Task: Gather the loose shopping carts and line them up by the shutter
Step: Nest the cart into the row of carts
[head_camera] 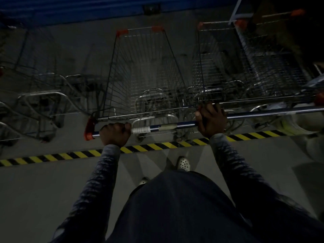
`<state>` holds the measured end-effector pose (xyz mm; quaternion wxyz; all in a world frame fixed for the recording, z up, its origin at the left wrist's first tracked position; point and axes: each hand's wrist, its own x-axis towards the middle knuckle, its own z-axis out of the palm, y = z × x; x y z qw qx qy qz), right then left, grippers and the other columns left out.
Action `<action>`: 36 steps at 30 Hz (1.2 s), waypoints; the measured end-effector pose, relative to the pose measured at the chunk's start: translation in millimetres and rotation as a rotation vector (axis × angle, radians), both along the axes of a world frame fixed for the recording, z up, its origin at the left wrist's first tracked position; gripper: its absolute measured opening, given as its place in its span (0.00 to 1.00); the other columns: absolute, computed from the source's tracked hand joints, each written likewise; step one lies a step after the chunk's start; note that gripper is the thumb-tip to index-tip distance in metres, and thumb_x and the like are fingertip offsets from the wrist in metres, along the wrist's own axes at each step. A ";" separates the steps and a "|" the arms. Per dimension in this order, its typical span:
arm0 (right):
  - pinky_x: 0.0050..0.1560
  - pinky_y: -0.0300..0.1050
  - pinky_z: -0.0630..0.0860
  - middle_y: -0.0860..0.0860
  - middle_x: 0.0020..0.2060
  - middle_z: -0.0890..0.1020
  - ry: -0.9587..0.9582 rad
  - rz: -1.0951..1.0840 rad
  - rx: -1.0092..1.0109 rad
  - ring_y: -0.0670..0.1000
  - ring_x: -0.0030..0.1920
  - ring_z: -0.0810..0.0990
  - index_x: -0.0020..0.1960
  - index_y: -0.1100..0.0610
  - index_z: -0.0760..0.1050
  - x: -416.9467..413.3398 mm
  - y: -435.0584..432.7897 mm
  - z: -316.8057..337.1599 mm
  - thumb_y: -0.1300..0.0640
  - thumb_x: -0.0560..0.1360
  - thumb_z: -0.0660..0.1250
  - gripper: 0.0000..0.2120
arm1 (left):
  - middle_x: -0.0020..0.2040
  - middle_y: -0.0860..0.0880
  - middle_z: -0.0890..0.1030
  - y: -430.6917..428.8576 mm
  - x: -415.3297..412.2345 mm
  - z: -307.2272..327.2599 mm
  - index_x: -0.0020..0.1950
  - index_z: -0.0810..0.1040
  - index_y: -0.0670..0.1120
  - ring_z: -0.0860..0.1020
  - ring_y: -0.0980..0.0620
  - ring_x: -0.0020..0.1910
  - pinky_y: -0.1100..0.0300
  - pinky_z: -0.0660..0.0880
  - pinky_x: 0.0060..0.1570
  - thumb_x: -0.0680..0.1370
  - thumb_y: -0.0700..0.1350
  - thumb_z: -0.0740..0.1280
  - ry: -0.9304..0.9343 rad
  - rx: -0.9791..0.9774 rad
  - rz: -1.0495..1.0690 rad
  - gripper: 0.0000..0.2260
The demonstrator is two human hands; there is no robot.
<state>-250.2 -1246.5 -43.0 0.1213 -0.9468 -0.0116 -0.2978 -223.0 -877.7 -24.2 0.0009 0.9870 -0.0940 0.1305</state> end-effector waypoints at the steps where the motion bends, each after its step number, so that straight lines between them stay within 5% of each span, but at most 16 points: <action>1: 0.46 0.51 0.68 0.56 0.50 0.81 0.004 0.002 -0.004 0.61 0.51 0.75 0.52 0.58 0.83 -0.1 0.1 0.9 0.45 0.83 0.57 0.21 | 0.21 0.41 0.73 -0.8 -0.4 0.9 0.27 0.75 0.43 0.73 0.44 0.18 0.57 0.71 0.30 0.71 0.47 0.60 -0.039 0.013 -0.019 0.15; 7: 0.47 0.54 0.71 0.60 0.51 0.79 0.022 0.061 0.086 0.61 0.50 0.75 0.55 0.60 0.82 -5.8 -4.1 -0.2 0.45 0.84 0.54 0.23 | 0.26 0.42 0.76 10.3 5.2 -12.2 0.34 0.81 0.44 0.75 0.42 0.23 0.59 0.61 0.32 0.75 0.56 0.55 0.136 0.030 0.052 0.22; 11: 0.59 0.55 0.73 0.61 0.58 0.73 -0.059 -0.073 0.455 0.62 0.57 0.73 0.61 0.63 0.74 -5.9 -21.0 2.3 0.56 0.84 0.56 0.14 | 0.34 0.41 0.80 2.6 7.2 -6.4 0.38 0.80 0.45 0.79 0.39 0.34 0.54 0.72 0.36 0.76 0.57 0.55 0.147 -0.134 0.077 0.21; 13: 0.55 0.63 0.74 0.58 0.55 0.73 -0.088 -0.180 0.617 0.62 0.55 0.74 0.57 0.59 0.72 -1.5 -36.2 1.7 0.59 0.85 0.57 0.06 | 0.37 0.42 0.81 -6.5 4.3 0.5 0.40 0.80 0.46 0.80 0.38 0.40 0.51 0.74 0.41 0.77 0.56 0.58 0.115 -0.257 0.090 0.17; 15: 0.51 0.64 0.73 0.57 0.51 0.74 -0.126 -0.250 0.700 0.62 0.52 0.75 0.53 0.56 0.72 -2.3 -47.1 3.8 0.54 0.87 0.52 0.12 | 0.42 0.43 0.81 -20.7 0.4 3.2 0.42 0.81 0.46 0.78 0.39 0.46 0.50 0.74 0.46 0.77 0.54 0.62 0.063 -0.405 0.079 0.14; 21: 0.48 0.56 0.70 0.58 0.45 0.76 -0.131 -0.305 0.637 0.55 0.46 0.73 0.49 0.61 0.74 -15.7 -43.2 9.4 0.48 0.87 0.46 0.24 | 0.47 0.45 0.80 -83.3 -16.9 -4.4 0.48 0.81 0.46 0.75 0.41 0.50 0.48 0.70 0.52 0.78 0.54 0.62 0.081 -0.348 -0.221 0.14; 27: 0.50 0.48 0.66 0.59 0.44 0.79 -0.007 -0.294 0.572 0.57 0.47 0.74 0.48 0.63 0.77 -21.8 -25.1 5.0 0.47 0.87 0.45 0.28 | 0.55 0.43 0.79 -165.1 -25.6 7.5 0.69 0.75 0.43 0.76 0.41 0.55 0.46 0.70 0.56 0.81 0.62 0.61 0.135 -0.162 -0.623 0.27; 32: 0.49 0.54 0.69 0.57 0.44 0.78 0.051 -0.240 0.442 0.59 0.47 0.75 0.48 0.62 0.77 -19.2 -16.4 1.7 0.48 0.87 0.45 0.28 | 0.65 0.44 0.78 -191.3 -5.1 14.0 0.81 0.51 0.51 0.78 0.39 0.58 0.45 0.76 0.53 0.82 0.62 0.57 0.507 -0.195 -0.633 0.32; 36: 0.52 0.48 0.65 0.57 0.45 0.78 0.059 -0.259 0.428 0.58 0.48 0.74 0.50 0.62 0.78 -18.5 -14.1 4.0 0.48 0.87 0.45 0.27 | 0.63 0.45 0.81 -197.4 8.1 22.8 0.79 0.55 0.58 0.80 0.41 0.59 0.54 0.75 0.54 0.80 0.61 0.64 0.688 -0.411 -0.564 0.31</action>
